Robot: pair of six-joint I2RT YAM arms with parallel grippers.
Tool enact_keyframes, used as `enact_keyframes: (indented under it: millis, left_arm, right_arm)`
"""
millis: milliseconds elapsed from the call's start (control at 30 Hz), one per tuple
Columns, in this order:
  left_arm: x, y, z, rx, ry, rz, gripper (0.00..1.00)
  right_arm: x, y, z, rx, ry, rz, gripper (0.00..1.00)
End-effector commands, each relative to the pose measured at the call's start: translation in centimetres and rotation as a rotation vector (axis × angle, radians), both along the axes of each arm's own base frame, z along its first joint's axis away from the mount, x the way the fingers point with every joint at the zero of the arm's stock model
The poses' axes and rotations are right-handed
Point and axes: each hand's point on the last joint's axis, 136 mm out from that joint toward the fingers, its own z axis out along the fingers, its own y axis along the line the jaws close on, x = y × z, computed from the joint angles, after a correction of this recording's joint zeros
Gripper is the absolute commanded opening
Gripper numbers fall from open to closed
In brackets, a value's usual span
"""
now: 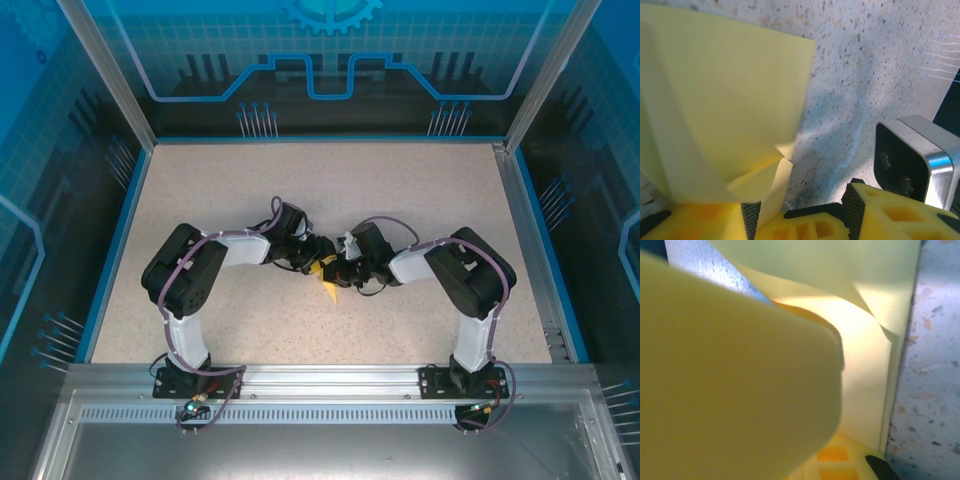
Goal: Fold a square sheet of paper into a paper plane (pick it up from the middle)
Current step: Fold the wing for the fifth time at the center of the table.
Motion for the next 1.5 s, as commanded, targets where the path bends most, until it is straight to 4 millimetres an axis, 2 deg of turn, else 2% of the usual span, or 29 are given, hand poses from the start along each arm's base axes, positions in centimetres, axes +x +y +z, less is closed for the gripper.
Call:
enact_keyframes:
  millis: [0, 133, 233, 300, 633, 900, 1167, 1467]
  left_arm:
    - [0.5, 0.2, 1.0, 0.022, -0.046, -0.032, 0.53]
    - [1.0, 0.8, 3.4, 0.03, -0.116, -0.038, 0.55]
    - [1.0, 2.1, 4.2, 0.087, -0.166, -0.018, 0.54]
    - [0.8, 2.2, 4.3, 0.078, -0.181, -0.018, 0.53]
    - [0.3, 2.2, 1.3, 0.082, -0.13, -0.019, 0.37]
    - [0.8, 2.4, 0.2, 0.109, -0.134, -0.02, 0.35]
    - [1.3, 3.3, -1.9, 0.16, -0.113, -0.005, 0.34]
    - [2.5, 4.3, -2.0, 0.173, -0.12, 0.001, 0.34]
  right_arm:
    - [-3.5, -3.7, -5.3, -0.177, 0.165, -0.033, 0.03]
    - [-3.7, -4.0, -5.6, -0.183, 0.175, -0.034, 0.02]
    - [-3.7, -4.0, -5.5, -0.179, 0.173, -0.028, 0.02]
    - [-3.7, -4.0, -5.6, -0.181, 0.175, -0.025, 0.02]
    - [-3.6, -3.9, -5.6, -0.18, 0.181, -0.021, 0.02]
    - [-3.7, -3.8, -5.7, -0.176, 0.187, -0.012, 0.02]
    - [-4.2, -4.0, -5.7, -0.191, 0.198, 0.007, 0.0]
    - [-5.9, -5.1, -6.5, -0.239, 0.231, 0.052, 0.0]
